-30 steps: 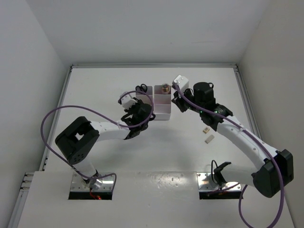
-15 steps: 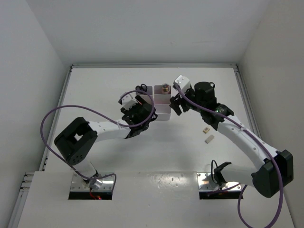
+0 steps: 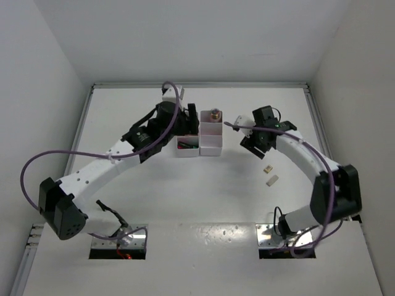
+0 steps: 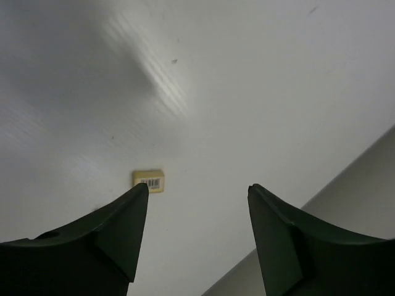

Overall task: Sort the stationery into containers
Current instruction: Pick up the stationery from the corner of the board.

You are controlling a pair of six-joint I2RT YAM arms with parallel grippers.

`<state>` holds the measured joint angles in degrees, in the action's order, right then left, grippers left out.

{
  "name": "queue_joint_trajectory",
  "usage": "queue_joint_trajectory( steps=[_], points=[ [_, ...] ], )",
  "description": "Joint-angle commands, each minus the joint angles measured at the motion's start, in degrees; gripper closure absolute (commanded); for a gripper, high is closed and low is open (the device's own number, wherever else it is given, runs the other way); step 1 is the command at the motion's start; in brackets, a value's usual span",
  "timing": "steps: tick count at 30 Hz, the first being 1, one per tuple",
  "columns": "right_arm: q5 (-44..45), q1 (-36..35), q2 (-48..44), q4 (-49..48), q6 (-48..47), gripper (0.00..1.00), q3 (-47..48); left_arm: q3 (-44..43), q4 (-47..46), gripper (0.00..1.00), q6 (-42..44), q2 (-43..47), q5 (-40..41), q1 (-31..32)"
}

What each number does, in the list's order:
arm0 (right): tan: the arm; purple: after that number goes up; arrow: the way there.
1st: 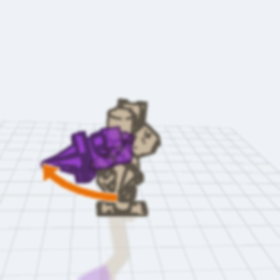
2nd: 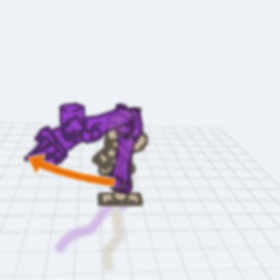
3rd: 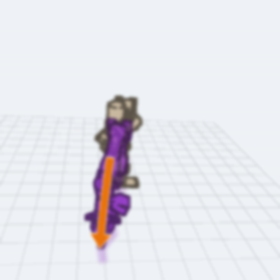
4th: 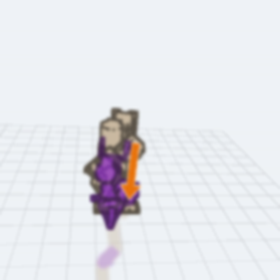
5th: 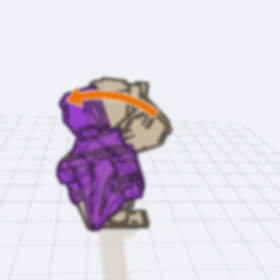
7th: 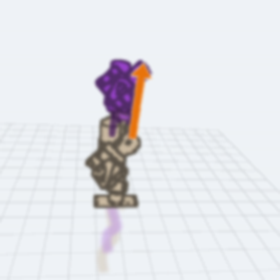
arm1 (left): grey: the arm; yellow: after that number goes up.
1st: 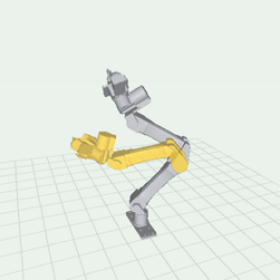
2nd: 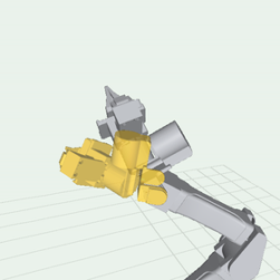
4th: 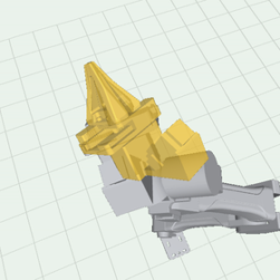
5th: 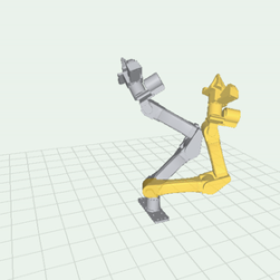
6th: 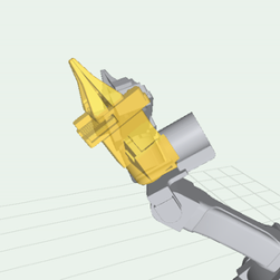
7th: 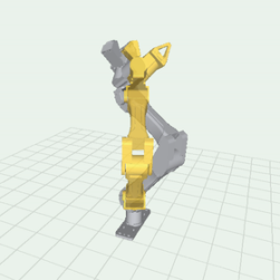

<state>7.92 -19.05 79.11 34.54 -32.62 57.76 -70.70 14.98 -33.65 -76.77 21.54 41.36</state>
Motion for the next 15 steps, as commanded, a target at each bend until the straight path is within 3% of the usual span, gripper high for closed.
queue_joint_trajectory(
  steps=[1, 8, 15],
  points=[
    [-3.39, 5.67, 7.63, 12.11, 2.02, 0.31, 4.56, 4.74, 15.52, 0.15, 10.62, 2.75, -11.27, 0.03],
    [-4.67, 10.51, 13.34, 12.04, 4.58, 0.26, 2.27, 16.02, 10.15, 0.07, 14.13, 19.09, -10.55, -4.09],
    [-12.41, 12.98, 21.59, 14.41, 5.98, 0.24, 6.48, 20.24, 8.4, 0.06, 15.28, 22.54, -15.99, -8.58]
  ],
)
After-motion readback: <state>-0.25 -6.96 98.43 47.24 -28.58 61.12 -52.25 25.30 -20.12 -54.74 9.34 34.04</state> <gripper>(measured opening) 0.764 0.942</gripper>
